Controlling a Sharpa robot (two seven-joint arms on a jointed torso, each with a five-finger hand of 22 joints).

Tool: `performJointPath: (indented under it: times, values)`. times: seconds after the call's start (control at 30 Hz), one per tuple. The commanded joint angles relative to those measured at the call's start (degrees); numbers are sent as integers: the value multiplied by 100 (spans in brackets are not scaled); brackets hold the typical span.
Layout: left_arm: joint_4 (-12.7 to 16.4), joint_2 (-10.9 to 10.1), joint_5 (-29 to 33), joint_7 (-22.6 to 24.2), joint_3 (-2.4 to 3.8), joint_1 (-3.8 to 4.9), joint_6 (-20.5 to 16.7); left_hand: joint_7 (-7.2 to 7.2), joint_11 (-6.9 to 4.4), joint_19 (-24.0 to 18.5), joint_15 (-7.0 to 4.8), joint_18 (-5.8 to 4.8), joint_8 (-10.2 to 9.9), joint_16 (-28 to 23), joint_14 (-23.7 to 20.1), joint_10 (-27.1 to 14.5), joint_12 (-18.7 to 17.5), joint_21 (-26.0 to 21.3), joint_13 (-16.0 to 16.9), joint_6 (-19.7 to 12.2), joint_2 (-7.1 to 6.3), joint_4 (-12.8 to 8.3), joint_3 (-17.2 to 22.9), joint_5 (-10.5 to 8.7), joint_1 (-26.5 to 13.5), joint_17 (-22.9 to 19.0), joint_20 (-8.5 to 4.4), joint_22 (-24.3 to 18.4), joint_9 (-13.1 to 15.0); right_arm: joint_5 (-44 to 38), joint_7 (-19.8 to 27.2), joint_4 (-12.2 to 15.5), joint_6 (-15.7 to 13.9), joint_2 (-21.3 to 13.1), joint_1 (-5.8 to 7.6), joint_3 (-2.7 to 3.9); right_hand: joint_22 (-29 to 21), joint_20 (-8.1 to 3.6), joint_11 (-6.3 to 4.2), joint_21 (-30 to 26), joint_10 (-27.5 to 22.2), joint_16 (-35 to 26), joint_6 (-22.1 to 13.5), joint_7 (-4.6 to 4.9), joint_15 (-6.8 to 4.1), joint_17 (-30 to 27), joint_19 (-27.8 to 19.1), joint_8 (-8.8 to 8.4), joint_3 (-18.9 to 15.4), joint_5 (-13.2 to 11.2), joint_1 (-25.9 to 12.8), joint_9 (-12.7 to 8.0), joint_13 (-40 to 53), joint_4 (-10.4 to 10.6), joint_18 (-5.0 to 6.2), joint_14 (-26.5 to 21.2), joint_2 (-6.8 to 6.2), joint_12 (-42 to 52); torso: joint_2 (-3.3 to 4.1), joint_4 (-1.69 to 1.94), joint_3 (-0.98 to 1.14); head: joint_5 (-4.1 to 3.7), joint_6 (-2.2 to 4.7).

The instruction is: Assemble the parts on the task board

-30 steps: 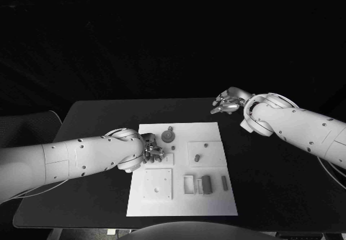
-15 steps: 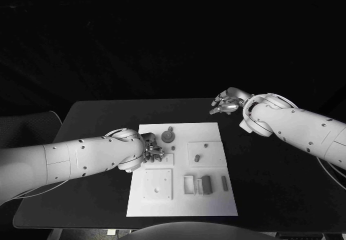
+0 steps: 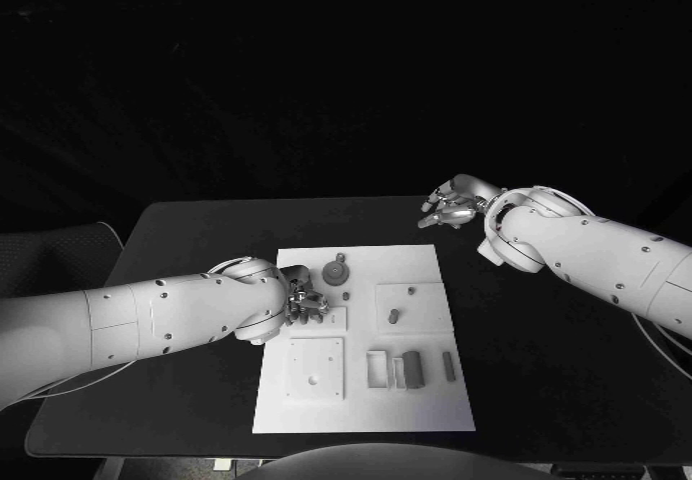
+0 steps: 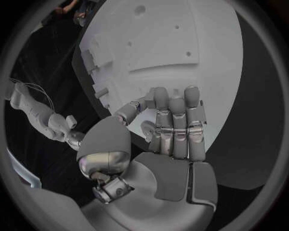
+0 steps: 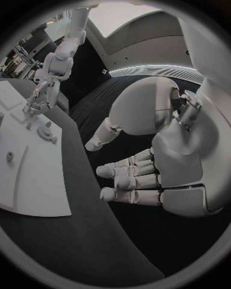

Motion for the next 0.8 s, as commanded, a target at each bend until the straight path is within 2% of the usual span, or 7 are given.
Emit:
performJointPath:
  times: [0.03, 0.33, 0.8]
  values:
    - [-1, -5, -41, 20, -6, -12, -54, -441, -60, -2, -9, 110, 37, 14, -17, -53, 28, 32, 7, 458, 33, -222, 252, 43, 38, -12, -55, 140, 9, -27, 47, 7, 71, 7, -1, 2, 63, -11, 11, -39, -29, -29, 2, 57, -18, -5, -40, 15, -32, 26, 2, -9, -9, 3, 39, -21, 46, 31, -1, 0, 1, -4, -8]
    - [10, -5, -57, 22, -6, -12, -35, -470, -86, 19, -31, 115, 173, 144, -10, -41, 136, 116, 27, 462, 9, -189, 244, 50, 33, -66, -73, 141, 19, -27, 43, 7, 92, 7, -1, 2, 63, -10, 11, -40, -30, -28, 2, 57, -18, -5, -41, 16, -34, 26, 1, -9, -10, 5, 39, -22, 48, 32, -3, 4, 6, -9, -5]
    - [35, -8, -151, 61, -6, -17, -135, -502, -117, 28, -57, 118, 365, 325, -21, -48, 291, 239, 50, 440, -21, -164, 244, 106, 37, -148, -99, 142, 15, -27, 41, 6, 97, -2, -1, 2, 64, -9, 11, -41, -32, -27, 0, 57, -18, -5, -43, 15, -39, 26, -2, -11, -11, 7, 39, -25, 50, 35, -1, 4, 2, -7, -2]
